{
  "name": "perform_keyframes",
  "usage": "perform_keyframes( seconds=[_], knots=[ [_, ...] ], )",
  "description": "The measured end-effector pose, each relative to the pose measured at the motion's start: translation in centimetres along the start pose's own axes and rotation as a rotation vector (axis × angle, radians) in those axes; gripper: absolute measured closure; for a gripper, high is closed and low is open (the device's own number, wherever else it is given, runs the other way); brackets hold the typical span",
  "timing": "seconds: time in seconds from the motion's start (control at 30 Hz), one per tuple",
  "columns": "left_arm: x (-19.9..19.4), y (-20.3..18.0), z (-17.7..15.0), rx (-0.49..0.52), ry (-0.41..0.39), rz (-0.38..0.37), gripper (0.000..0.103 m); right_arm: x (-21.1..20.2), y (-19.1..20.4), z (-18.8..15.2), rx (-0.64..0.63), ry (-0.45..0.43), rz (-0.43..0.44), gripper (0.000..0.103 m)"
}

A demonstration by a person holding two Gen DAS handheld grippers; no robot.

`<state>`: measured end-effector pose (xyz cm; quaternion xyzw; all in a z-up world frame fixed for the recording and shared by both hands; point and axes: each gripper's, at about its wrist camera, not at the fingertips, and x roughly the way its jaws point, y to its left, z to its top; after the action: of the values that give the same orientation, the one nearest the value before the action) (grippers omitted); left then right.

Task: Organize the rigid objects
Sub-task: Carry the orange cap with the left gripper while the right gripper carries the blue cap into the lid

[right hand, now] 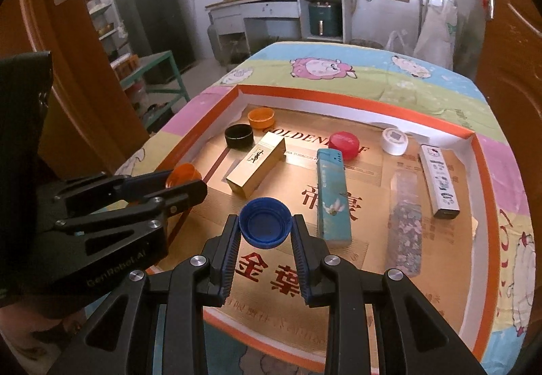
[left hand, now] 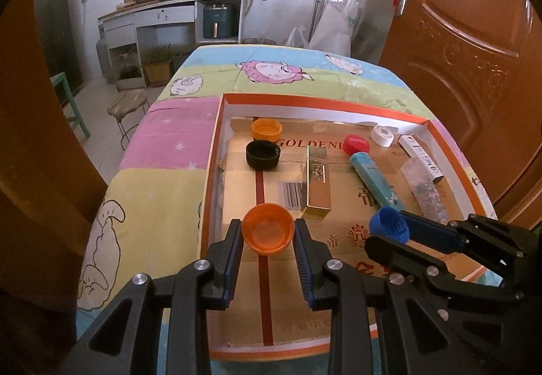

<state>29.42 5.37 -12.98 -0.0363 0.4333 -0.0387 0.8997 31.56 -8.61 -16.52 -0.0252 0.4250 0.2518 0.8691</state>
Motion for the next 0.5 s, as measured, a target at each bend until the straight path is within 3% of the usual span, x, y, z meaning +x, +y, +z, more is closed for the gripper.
perform_keyframes(
  seconds=[0.5],
  knots=[
    [0.8, 0.5, 0.4, 0.005, 0.011, 0.003, 0.073, 1.6, 0.2, 0.4, -0.011, 0.019, 0.002, 0.072]
  ],
)
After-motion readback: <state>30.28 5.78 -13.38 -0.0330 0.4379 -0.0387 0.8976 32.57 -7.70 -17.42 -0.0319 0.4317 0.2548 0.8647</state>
